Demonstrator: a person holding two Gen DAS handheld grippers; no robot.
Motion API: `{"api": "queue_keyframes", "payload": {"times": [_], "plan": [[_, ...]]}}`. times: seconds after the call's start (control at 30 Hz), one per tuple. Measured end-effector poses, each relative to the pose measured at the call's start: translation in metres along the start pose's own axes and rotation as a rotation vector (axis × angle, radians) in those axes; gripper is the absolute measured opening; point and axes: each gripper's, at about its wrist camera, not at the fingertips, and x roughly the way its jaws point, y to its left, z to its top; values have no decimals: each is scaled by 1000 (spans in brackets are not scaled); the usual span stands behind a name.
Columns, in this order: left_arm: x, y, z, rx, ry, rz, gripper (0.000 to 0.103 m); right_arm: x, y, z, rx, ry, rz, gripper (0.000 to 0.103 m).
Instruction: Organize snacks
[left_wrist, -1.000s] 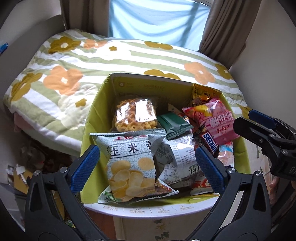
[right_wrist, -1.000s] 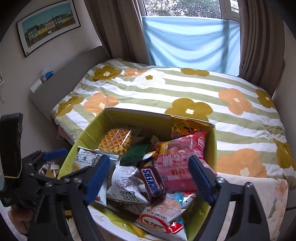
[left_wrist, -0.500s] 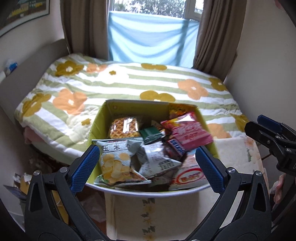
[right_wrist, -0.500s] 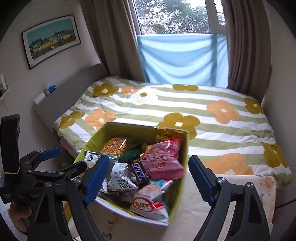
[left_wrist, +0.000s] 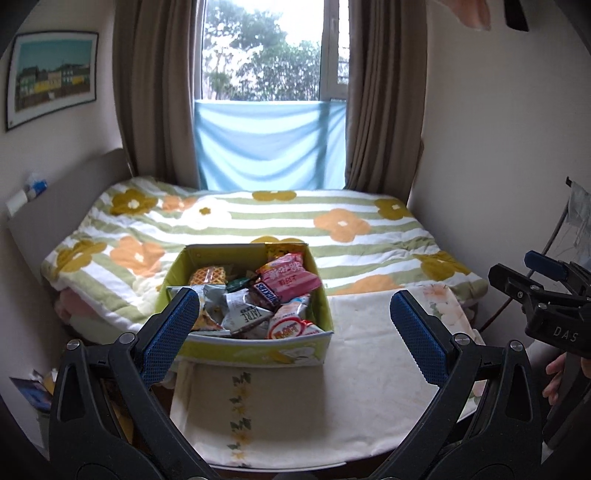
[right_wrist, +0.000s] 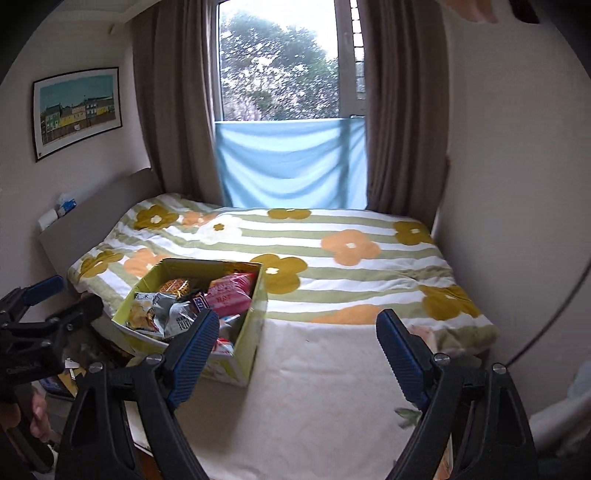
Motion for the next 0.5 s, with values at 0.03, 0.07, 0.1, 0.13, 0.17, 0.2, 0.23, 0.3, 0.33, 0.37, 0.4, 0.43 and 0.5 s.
{"api": "queue_keyframes", "payload": {"times": [0.03, 0.07, 0.1, 0.13, 0.17, 0.2, 0.23, 0.3, 0.33, 0.37, 0.4, 0.43, 0.5], "plan": [[-9, -4, -4, 2, -12, 1, 103, -8, -4, -6, 7, -11, -8, 91], [-18, -7, -9, 2, -23, 4, 103, -16, -7, -11, 13, -23, -21, 96], [-25, -11, -14, 0, -32, 9, 103, -23, -10, -17, 20, -33, -37, 103], [-32, -14, -19, -4, -38, 9, 103, -29, -13, -23, 25, -34, -58, 103], [-37, -16, -23, -8, -42, 6, 103, -33, -16, -27, 29, -37, -69, 103], [-43, -18, -28, -11, -49, 5, 103, -38, -19, -31, 38, -47, -80, 103], [-46, -21, -32, -10, -55, 5, 103, -42, -23, -35, 53, -59, -91, 103], [-53, -25, -38, -1, -65, 21, 103, -50, -27, -40, 66, -74, -91, 103], [-55, -26, -40, 4, -69, 27, 103, -52, -28, -42, 64, -77, -96, 103], [-56, -27, -40, 5, -72, 29, 103, -54, -27, -44, 55, -79, -101, 103], [-57, -29, -41, 6, -74, 28, 103, -57, -27, -47, 49, -82, -102, 103], [-57, -30, -40, 5, -75, 26, 103, -59, -26, -48, 48, -85, -100, 103], [-59, -33, -40, 6, -78, 27, 103, -62, -26, -49, 46, -91, -98, 103]]}}
